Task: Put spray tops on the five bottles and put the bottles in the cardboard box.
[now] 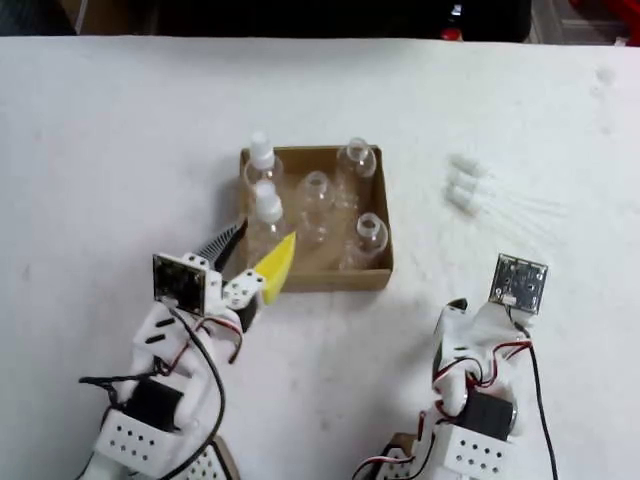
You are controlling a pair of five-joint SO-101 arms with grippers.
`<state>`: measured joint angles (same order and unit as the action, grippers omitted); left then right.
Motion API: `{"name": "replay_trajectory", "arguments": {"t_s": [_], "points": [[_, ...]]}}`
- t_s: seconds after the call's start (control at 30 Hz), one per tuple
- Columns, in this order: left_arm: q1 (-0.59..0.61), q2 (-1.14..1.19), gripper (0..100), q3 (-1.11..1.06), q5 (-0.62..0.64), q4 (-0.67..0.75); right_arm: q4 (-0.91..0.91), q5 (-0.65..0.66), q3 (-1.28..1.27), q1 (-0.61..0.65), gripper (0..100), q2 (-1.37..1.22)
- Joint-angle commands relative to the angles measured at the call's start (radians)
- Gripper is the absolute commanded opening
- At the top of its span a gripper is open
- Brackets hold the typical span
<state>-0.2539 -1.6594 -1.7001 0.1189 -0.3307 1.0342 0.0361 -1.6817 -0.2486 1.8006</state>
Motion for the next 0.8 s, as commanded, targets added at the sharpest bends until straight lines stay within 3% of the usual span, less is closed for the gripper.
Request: {"name": "replay_trajectory", "arguments": {"t_s": [0.0,0.53,0.6,0.77], "points": [[0.002,-0.008,23,0.011,0.014,-0.003,0.002,-0.002,-0.008,-0.015,18.4,0.004],[0.039,-0.008,23,0.018,0.017,-0.009,0.002,-0.002,-0.008,-0.015,18.4,0.004],[0.047,-0.008,23,0.061,0.021,-0.064,0.002,-0.002,-0.008,-0.015,18.4,0.004],[0.056,-0.008,23,0.285,0.023,-0.354,0.002,-0.002,-0.008,-0.015,18.4,0.004]]}}
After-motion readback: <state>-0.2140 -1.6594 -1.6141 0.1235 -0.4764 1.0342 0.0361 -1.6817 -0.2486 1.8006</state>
